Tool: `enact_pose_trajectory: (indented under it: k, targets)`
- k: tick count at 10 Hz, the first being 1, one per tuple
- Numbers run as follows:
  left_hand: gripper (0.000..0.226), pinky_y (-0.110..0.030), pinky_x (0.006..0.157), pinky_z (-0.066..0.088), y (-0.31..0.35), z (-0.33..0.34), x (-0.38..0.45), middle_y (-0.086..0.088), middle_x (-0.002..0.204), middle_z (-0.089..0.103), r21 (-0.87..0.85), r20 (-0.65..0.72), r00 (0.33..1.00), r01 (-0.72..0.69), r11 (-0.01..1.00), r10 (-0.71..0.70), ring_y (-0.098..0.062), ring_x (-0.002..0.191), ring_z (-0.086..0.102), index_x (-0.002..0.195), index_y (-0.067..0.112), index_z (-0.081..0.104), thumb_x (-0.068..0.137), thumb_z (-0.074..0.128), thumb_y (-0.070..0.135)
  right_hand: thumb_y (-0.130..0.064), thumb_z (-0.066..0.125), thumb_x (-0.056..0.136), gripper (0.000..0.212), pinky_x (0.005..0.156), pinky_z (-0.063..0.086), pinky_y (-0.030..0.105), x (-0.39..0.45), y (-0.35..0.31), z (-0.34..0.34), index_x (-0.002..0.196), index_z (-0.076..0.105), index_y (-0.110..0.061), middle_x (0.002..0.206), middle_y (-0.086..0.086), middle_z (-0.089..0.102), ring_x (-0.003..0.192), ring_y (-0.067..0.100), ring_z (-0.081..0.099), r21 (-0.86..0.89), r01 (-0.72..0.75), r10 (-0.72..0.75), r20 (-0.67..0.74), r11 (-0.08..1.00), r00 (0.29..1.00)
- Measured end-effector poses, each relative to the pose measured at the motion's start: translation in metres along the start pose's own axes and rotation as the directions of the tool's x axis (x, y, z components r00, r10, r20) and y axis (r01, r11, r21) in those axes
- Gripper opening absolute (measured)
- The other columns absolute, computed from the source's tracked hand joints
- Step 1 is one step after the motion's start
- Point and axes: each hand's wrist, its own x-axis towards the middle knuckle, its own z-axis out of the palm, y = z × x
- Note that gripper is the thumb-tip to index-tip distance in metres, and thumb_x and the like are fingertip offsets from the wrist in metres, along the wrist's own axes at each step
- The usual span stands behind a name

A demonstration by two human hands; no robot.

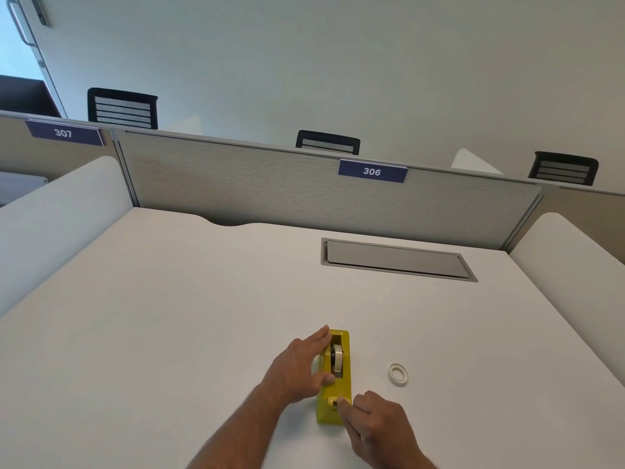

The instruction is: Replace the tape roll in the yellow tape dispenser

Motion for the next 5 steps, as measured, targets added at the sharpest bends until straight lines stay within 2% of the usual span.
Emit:
enact_pose_trajectory:
  k: [1,2,3,4,5]
  targets:
    - [0.085,-0.034,0.113,0.040,0.000,0.001,0.000,0.028,0.164,0.010,0.008,-0.002,1.000,-0.007,1.000,0.007,-0.012,0.141,0.036,0.157,0.038,0.016,0.088,0.063,0.052,-0.037,0.032,0.103,0.051,0.037,0.031,0.017,-0.002,-0.002,-0.003,0.087,0.078,-0.021,0.054,-0.004,0.057,0.044,0.012,0.048,0.010,-0.012,0.011,0.036,1.000,0.999]
    - [0.081,-0.035,0.118,0.033,0.001,0.003,-0.003,0.024,0.166,0.008,0.033,-0.006,1.000,-0.017,0.999,0.017,-0.012,0.148,0.026,0.157,0.035,0.014,0.090,0.057,0.054,-0.033,0.074,0.082,0.018,0.037,0.038,0.018,-0.006,-0.002,-0.010,0.094,0.077,-0.021,0.057,-0.004,0.058,0.045,0.012,0.050,0.034,-0.024,0.020,0.120,0.999,0.993]
    - [0.076,-0.032,0.121,0.025,0.001,0.006,-0.006,0.026,0.163,0.003,0.033,-0.024,0.999,-0.029,0.999,0.030,-0.012,0.151,0.020,0.158,0.034,0.014,0.093,0.050,0.054,-0.033,0.087,0.067,0.027,0.038,0.039,0.018,-0.009,-0.007,-0.012,0.090,0.077,-0.023,0.057,-0.004,0.058,0.046,0.012,0.050,0.124,-0.063,0.044,0.155,0.990,0.987]
    - [0.074,-0.029,0.123,0.014,-0.003,0.008,-0.011,0.023,0.162,0.000,0.056,-0.102,0.994,-0.031,0.998,0.037,-0.011,0.154,0.014,0.158,0.031,0.015,0.094,0.034,0.061,-0.022,0.088,0.065,0.017,0.039,0.044,0.019,0.009,-0.003,-0.041,0.078,0.077,-0.022,0.055,-0.004,0.058,0.047,0.012,0.051,0.177,-0.052,0.049,0.019,0.983,0.999]
    - [0.080,-0.035,0.126,0.013,0.003,0.000,-0.011,0.013,0.167,0.006,0.141,-0.180,0.983,-0.002,0.990,0.027,-0.013,0.156,0.012,0.158,0.029,0.014,0.091,0.022,0.072,-0.011,0.084,0.070,0.012,0.043,0.047,0.022,0.040,-0.005,-0.075,0.077,0.077,-0.018,0.057,-0.005,0.060,0.048,0.013,0.051,0.303,-0.054,0.115,-0.187,0.952,0.976]
